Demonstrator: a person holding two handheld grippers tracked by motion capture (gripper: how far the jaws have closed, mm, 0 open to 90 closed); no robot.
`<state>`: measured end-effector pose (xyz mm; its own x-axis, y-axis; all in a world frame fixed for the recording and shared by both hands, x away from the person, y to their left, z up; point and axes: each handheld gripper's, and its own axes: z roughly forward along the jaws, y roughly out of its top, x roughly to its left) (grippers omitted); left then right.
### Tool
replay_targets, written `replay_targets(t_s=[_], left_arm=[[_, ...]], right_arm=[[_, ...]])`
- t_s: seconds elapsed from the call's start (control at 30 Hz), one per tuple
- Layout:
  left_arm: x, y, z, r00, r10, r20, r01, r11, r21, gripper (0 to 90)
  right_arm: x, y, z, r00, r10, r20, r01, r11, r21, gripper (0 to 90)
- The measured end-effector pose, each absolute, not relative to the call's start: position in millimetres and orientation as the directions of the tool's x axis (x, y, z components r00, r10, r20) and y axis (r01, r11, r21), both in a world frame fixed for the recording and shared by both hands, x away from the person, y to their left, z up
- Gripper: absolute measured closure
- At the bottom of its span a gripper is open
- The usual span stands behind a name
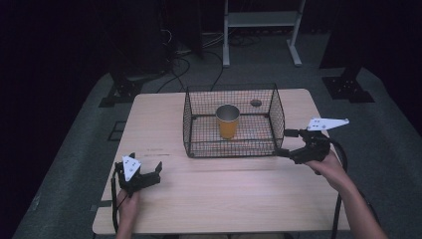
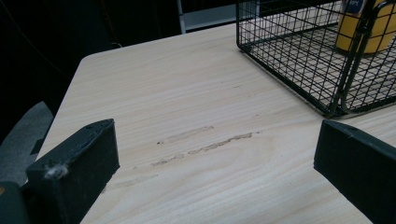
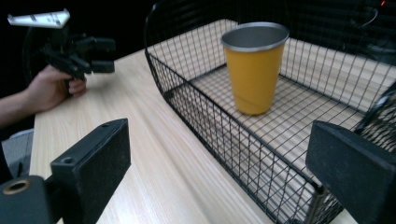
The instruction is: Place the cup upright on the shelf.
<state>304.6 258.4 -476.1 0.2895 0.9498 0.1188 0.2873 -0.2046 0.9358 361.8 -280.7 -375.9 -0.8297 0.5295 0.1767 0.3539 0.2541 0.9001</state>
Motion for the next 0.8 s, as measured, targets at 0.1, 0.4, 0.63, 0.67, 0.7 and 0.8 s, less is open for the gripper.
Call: replay_targets(t_s=[0.1, 0.4, 0.63, 0.67, 0.7, 0.8], left_arm=[[304.2, 258.0, -476.0, 0.292, 0.948, 0.126, 0.283, -0.211, 0.936, 0.0], [303.8, 258.2, -475.6, 0.291, 0.948, 0.125, 0.279, -0.209, 0.937, 0.0], [303.7, 258.3, -475.4, 0.291, 0.949, 0.124, 0.279, -0.208, 0.937, 0.0], [303.7, 258.3, -475.4, 0.290, 0.949, 0.124, 0.278, -0.208, 0.938, 0.0], [303.7, 258.3, -475.4, 0.290, 0.949, 0.124, 0.278, -0.208, 0.938, 0.0], [303.7, 258.3, -475.4, 0.290, 0.949, 0.124, 0.278, -0.208, 0.938, 0.0]], right_arm=[[356.2, -287.3, -372.7, -0.822, 0.540, 0.182, 0.358, 0.241, 0.902, 5.8], [331.5, -292.8, -370.6, -0.829, 0.537, 0.156, 0.323, 0.232, 0.917, 5.8], [321.9, -296.5, -383.9, -0.821, 0.547, 0.162, 0.335, 0.232, 0.913, 5.9], [321.0, -297.1, -385.3, -0.819, 0.550, 0.163, 0.338, 0.233, 0.912, 5.9], [320.4, -297.8, -387.3, -0.816, 0.553, 0.166, 0.342, 0.231, 0.911, 5.9], [317.9, -300.0, -391.7, -0.811, 0.559, 0.171, 0.347, 0.226, 0.910, 5.9]])
